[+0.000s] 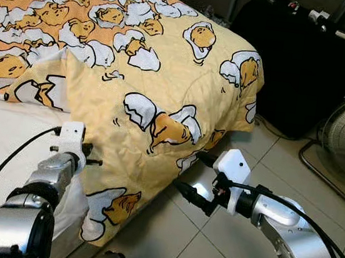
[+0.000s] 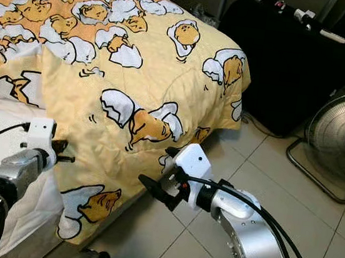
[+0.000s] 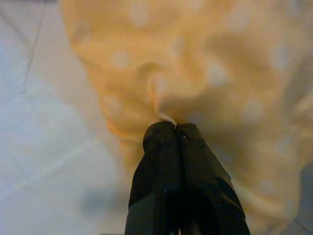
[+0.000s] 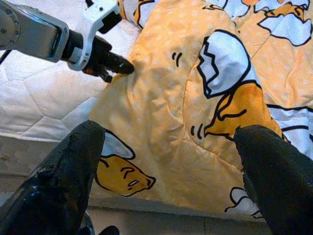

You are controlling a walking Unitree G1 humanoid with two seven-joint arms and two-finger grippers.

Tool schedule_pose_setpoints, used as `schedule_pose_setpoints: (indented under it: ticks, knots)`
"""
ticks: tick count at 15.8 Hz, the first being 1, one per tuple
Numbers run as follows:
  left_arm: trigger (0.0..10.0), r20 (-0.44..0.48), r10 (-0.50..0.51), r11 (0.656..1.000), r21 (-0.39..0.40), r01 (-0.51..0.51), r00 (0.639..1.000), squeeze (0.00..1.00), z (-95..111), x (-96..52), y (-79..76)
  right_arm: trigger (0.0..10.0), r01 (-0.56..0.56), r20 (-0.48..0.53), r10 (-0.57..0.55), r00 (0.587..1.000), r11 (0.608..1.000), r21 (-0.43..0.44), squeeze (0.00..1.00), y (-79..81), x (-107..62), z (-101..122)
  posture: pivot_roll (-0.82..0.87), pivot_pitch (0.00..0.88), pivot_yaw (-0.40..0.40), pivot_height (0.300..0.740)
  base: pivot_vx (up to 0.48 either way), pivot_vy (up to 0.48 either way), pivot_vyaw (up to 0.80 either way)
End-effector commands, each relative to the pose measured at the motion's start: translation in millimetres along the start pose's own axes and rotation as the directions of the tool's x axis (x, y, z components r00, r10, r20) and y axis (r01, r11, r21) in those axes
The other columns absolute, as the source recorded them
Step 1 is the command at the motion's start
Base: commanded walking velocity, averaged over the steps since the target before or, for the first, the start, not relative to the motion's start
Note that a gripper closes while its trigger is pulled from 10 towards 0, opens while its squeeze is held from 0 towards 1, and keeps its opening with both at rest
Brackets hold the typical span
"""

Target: Clean up the room

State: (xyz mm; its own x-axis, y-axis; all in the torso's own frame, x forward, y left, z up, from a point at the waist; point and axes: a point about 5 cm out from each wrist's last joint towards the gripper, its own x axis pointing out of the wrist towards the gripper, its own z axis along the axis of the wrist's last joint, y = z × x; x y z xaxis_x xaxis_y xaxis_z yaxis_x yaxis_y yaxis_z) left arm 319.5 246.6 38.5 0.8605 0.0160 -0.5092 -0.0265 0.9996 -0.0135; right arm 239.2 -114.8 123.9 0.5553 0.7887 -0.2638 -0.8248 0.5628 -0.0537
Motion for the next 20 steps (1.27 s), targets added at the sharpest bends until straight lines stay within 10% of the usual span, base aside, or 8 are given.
schedule_pose_setpoints:
  ticks: [1, 8, 13, 14, 15, 20]
  knots:
    - [0.0, 0.017, -0.008, 1.000, -0.008, 0.008, 1.000, 0.00, -1.3, -2.0, 3.2, 10.0, 0.004, 0.009, -0.004, 1.000, 1.000, 0.009, 0.00, -1.9, -3.2, -1.3, -0.09, 0.081, 0.029, 0.740, 0.000, 0.000, 0.00]
    - [0.0, -0.225, -0.184, 0.971, 0.107, 0.212, 0.957, 0.00, -93.3, -58.0, -18.5, 10.0, -0.061, -0.009, 0.061, 0.998, 0.998, -0.011, 0.00, -0.9, 2.3, -4.1, -0.06, 0.076, -0.010, 0.740, 0.000, 0.000, 0.00]
    - [0.0, -0.362, -0.471, 0.853, 0.048, 0.520, 0.804, 0.00, -96.5, -86.9, -45.3, 10.0, -0.084, -0.024, 0.083, 0.996, 0.996, -0.025, 0.00, -2.7, 2.5, -4.8, -0.06, 0.081, -0.017, 0.740, 0.000, 0.000, 0.00]
    - [10.0, -0.379, -0.494, 0.833, 0.054, 0.551, 0.783, 0.00, -93.2, -86.9, -50.4, 10.0, -0.087, -0.032, 0.086, 0.996, 0.996, -0.029, 0.00, -2.8, 1.7, -5.9, -0.07, 0.085, -0.013, 0.740, 0.000, 0.000, 0.00]
    - [10.0, -0.380, -0.506, 0.830, 0.028, 0.557, 0.774, 1.00, -90.7, -87.1, -52.9, 10.0, -0.085, -0.034, 0.084, 0.996, 0.996, -0.029, 0.00, -2.9, 1.0, -6.2, -0.08, 0.088, -0.012, 0.740, 0.000, 0.000, 0.00]
    - [10.0, -0.353, -0.563, 0.794, 0.022, 0.608, 0.747, 1.00, -73.3, -93.0, -56.7, 10.0, -0.084, -0.045, 0.082, 0.996, 0.996, -0.024, 0.00, -2.2, -2.9, -8.2, -0.08, 0.096, -0.014, 0.740, 0.000, 0.000, 0.00]
